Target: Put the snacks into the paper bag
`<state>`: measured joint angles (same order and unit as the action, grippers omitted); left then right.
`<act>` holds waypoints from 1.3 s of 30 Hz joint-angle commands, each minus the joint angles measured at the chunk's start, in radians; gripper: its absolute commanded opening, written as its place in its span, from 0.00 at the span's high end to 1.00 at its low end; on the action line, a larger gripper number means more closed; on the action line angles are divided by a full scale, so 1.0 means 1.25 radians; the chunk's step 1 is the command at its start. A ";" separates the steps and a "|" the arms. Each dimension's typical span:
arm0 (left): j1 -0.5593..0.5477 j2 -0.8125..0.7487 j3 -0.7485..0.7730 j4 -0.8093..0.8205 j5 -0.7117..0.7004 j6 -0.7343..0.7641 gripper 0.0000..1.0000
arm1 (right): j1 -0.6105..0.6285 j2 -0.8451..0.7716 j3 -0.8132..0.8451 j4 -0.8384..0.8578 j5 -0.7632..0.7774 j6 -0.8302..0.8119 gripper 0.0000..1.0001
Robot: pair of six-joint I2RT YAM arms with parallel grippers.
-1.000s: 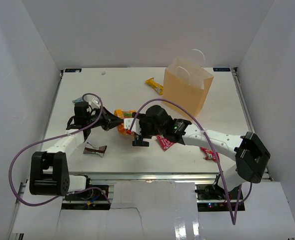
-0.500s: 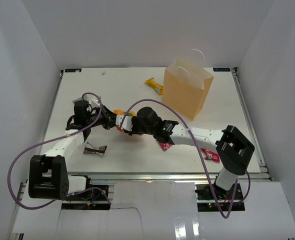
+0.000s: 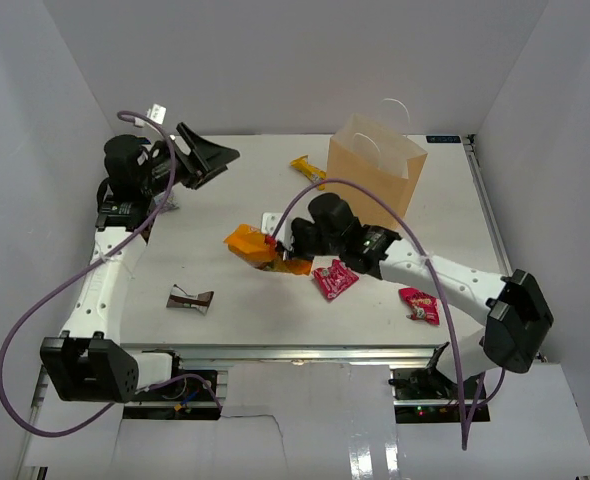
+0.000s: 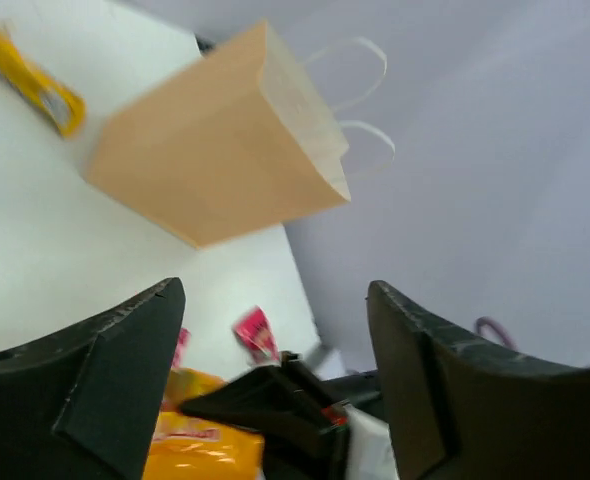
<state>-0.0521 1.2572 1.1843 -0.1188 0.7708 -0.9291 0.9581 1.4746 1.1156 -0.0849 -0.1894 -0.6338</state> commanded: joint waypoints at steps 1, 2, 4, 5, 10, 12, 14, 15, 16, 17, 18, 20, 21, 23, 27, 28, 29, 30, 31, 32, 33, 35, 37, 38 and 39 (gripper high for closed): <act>0.013 -0.045 0.091 -0.135 -0.161 0.142 0.10 | -0.119 -0.097 0.165 0.031 -0.189 0.068 0.92; 0.015 -0.074 0.092 -0.150 -0.194 0.164 0.02 | -0.187 -0.103 0.198 0.026 -0.227 0.092 0.92; 0.015 -0.110 0.059 -0.181 -0.262 0.176 0.02 | -0.246 -0.113 0.301 0.022 -0.294 0.161 0.92; 0.016 -0.149 0.038 -0.187 -0.277 0.174 0.02 | -0.302 -0.113 0.334 0.022 -0.309 0.184 0.92; 0.016 -0.263 -0.183 -0.239 -0.353 0.076 0.02 | -0.421 -0.114 0.498 0.023 -0.310 0.252 0.92; 0.016 -0.314 -0.244 -0.275 -0.396 0.003 0.02 | -0.480 -0.108 0.514 0.026 -0.300 0.253 0.92; 0.016 -0.347 -0.324 -0.294 -0.415 -0.043 0.02 | -0.541 -0.101 0.525 0.024 -0.304 0.248 0.92; 0.016 -0.361 -0.347 -0.307 -0.418 -0.065 0.02 | -0.560 -0.099 0.521 0.026 -0.305 0.242 0.92; 0.016 -0.389 -0.368 -0.315 -0.420 -0.096 0.02 | -0.576 -0.095 0.518 0.025 -0.309 0.237 0.92; 0.017 -0.402 -0.397 -0.322 -0.426 -0.105 0.02 | -0.610 -0.090 0.515 0.025 -0.315 0.230 0.92; 0.016 -0.414 -0.409 -0.342 -0.440 -0.113 0.02 | -0.625 -0.083 0.511 0.024 -0.331 0.227 0.92; 0.016 -0.442 -0.429 -0.361 -0.459 -0.136 0.02 | -0.657 -0.074 0.492 0.023 -0.350 0.210 0.92; 0.016 -0.451 -0.434 -0.383 -0.479 -0.143 0.02 | -0.662 -0.072 0.481 0.022 -0.361 0.202 0.92; 0.017 -0.462 -0.441 -0.410 -0.505 -0.173 0.02 | -0.669 -0.065 0.454 0.022 -0.363 0.181 0.92; 0.016 -0.439 -0.434 -0.506 -0.559 -0.214 0.02 | -0.679 -0.042 0.402 0.022 -0.360 0.145 0.92; 0.017 -0.430 -0.432 -0.521 -0.577 -0.220 0.02 | -0.682 -0.037 0.397 0.022 -0.361 0.143 0.92; 0.016 -0.413 -0.431 -0.534 -0.587 -0.231 0.02 | -0.687 -0.032 0.394 0.022 -0.371 0.141 0.92; 0.016 -0.406 -0.427 -0.558 -0.594 -0.236 0.02 | -0.689 -0.024 0.384 0.021 -0.374 0.139 0.91; 0.016 -0.398 -0.428 -0.568 -0.604 -0.241 0.02 | -0.692 -0.020 0.379 0.021 -0.375 0.139 0.89; 0.016 -0.391 -0.427 -0.576 -0.604 -0.247 0.02 | -0.693 -0.019 0.374 0.019 -0.377 0.138 0.87; 0.016 -0.374 -0.427 -0.594 -0.604 -0.260 0.02 | -0.693 -0.018 0.369 0.014 -0.382 0.133 0.84; 0.016 -0.359 -0.428 -0.602 -0.604 -0.263 0.02 | -0.693 -0.020 0.364 0.004 -0.384 0.129 0.65; 0.016 -0.337 -0.432 -0.606 -0.633 -0.270 0.02 | -0.696 -0.027 0.363 0.002 -0.379 0.132 0.37; 0.016 -0.327 -0.433 -0.604 -0.640 -0.274 0.02 | -0.699 -0.032 0.365 0.000 -0.371 0.145 0.28; 0.016 -0.316 -0.433 -0.604 -0.645 -0.279 0.02 | -0.701 -0.041 0.368 0.000 -0.369 0.158 0.18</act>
<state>-0.0345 0.8398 0.6289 -0.8345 0.0319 -1.2068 0.0921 1.4830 1.5406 -0.1726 -0.6350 -0.4469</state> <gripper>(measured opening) 0.979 0.760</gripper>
